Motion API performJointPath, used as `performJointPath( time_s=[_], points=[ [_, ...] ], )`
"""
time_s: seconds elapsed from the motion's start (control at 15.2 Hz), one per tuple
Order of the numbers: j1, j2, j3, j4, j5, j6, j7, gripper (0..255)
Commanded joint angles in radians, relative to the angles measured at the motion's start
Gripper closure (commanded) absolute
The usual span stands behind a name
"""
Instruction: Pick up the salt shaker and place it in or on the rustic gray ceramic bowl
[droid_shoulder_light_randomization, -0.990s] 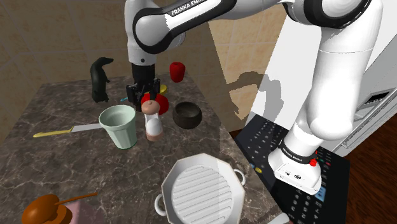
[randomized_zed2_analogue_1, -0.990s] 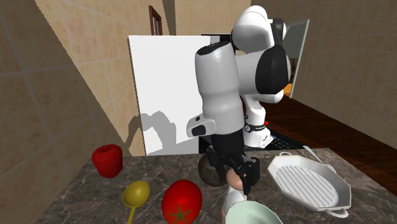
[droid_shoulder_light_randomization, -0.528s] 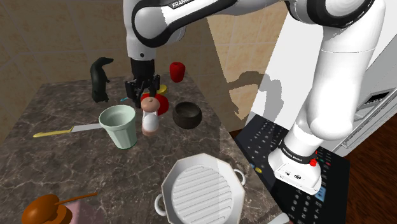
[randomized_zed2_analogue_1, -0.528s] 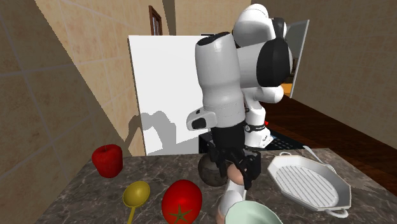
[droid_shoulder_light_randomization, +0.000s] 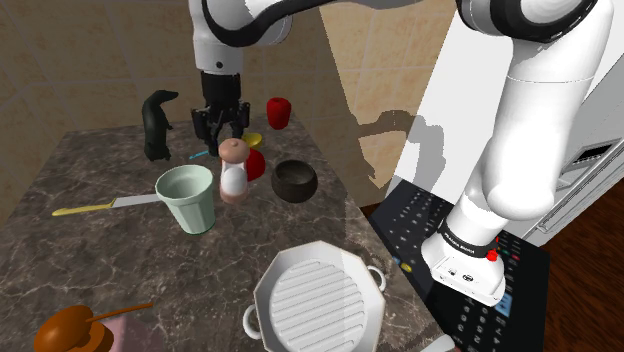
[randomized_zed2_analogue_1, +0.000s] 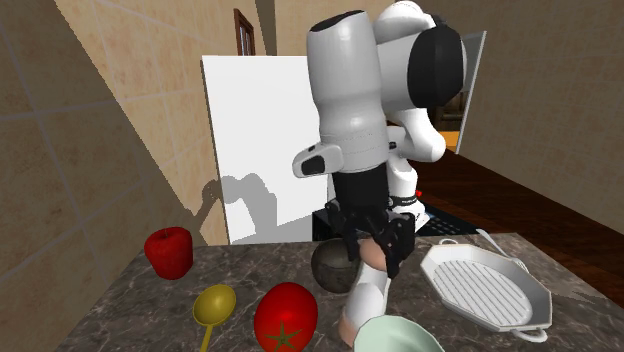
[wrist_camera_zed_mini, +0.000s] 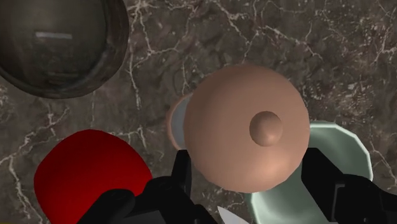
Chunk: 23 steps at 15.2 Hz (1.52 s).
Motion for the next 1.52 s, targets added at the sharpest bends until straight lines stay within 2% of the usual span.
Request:
performJointPath(
  time_s=[0.0,1.06,1.12,1.19,1.45],
  points=[
    [-0.002,-0.006,0.000,0.020,0.001,-0.027,0.001,255],
    [0.000,-0.017,0.003,0.220,-0.003,-0.234,0.036,255],
    [-0.002,-0.022,0.002,0.203,-0.001,-0.222,0.032,255],
    [-0.002,-0.022,0.002,0.203,-0.001,-0.222,0.032,0],
    [0.016,-0.129,0.004,-0.051,-0.021,-0.037,0.121,0]
  ],
)
